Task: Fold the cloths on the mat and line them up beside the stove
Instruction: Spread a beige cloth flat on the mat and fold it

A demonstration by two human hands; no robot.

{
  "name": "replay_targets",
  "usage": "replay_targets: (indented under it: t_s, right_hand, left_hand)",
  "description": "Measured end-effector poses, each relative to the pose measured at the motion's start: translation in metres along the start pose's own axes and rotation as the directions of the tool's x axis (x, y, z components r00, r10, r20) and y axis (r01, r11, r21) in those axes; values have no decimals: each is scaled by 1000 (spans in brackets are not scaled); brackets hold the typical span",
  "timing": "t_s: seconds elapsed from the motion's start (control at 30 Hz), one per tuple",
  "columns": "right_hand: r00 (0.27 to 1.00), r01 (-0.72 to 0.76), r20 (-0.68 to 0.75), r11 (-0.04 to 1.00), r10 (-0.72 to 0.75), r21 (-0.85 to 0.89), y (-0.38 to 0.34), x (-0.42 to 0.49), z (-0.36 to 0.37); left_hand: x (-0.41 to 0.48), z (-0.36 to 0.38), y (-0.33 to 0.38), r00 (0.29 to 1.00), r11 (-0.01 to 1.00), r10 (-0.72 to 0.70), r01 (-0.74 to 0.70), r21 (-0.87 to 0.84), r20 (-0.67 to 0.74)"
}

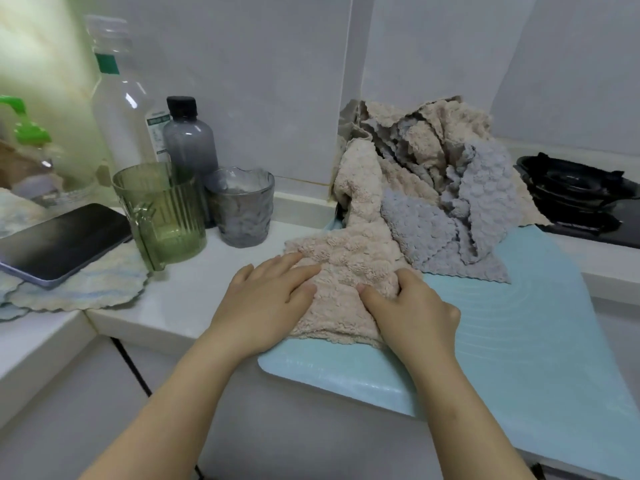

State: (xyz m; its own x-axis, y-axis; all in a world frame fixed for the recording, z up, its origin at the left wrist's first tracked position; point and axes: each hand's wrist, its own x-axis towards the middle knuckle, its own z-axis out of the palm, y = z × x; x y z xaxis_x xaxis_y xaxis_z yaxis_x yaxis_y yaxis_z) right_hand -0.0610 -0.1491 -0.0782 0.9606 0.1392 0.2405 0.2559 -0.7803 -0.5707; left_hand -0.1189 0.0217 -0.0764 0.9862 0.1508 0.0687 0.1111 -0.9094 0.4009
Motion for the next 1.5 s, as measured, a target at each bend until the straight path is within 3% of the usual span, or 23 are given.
replay_targets:
  t_s: [0.17, 0.33, 0.43, 0.57, 0.67, 0.73, 0.83, 0.93, 1.0, 1.07, 1.2, 1.37, 1.5]
  right_hand:
    - [998, -32, 53, 999, 31, 15, -6, -5, -5]
    - [989, -62, 138, 998, 57, 29, -13, -7, -14]
    - [968, -175, 210, 971, 138, 166, -21, -8, -24]
    - [857, -483, 444, 705, 260, 520, -39, -12, -55]
    - [730, -678, 646, 354, 223, 644, -41, -18, -80]
    - [679, -734, 709, 153, 192, 662, -38, -20, -94]
    - [659, -726, 732, -111, 170, 679, -26, -20, -122]
    - [706, -634, 682, -260, 188, 728, -6, -20, -154]
    - [728, -566, 642, -317, 240, 761, 13, -20, -174]
    - [725, -541, 624, -318, 293, 778, 38, -22, -193]
    - [661, -586, 560, -122, 499, 801, 101, -27, -231]
    - [676, -550, 370, 101, 637, 829, 190, -30, -306]
    - [682, -533, 298, 175, 668, 828, 266, -32, -372]
  left_hand:
    - [-1, -3, 1, 998, 999, -45, 45, 1, 32]
    - [-3, -6, 5, 986, 994, -48, 31, 104, 162]
    - [-3, -13, 5, 966, 993, -87, 66, 95, 244]
    - [-6, -30, 11, 912, 982, -183, 183, 36, 368]
    - [-7, -43, 27, 956, 924, -212, 263, -276, 202]
    - [-5, -53, 50, 964, 848, -229, 267, -457, 139]
    - [5, -63, 93, 906, 572, -210, 418, -706, 366]
    - [18, -56, 130, 797, 283, -110, 598, -750, 594]
    - [26, -47, 156, 740, 78, 19, 669, -739, 672]
    - [31, -36, 187, 739, 32, 92, 668, -743, 668]
    - [44, -12, 257, 813, 184, 130, 542, -820, 567]
    - [50, 33, 374, 773, 326, 249, 500, -802, 583]
    - [59, 78, 472, 746, 334, 267, 522, -785, 610]
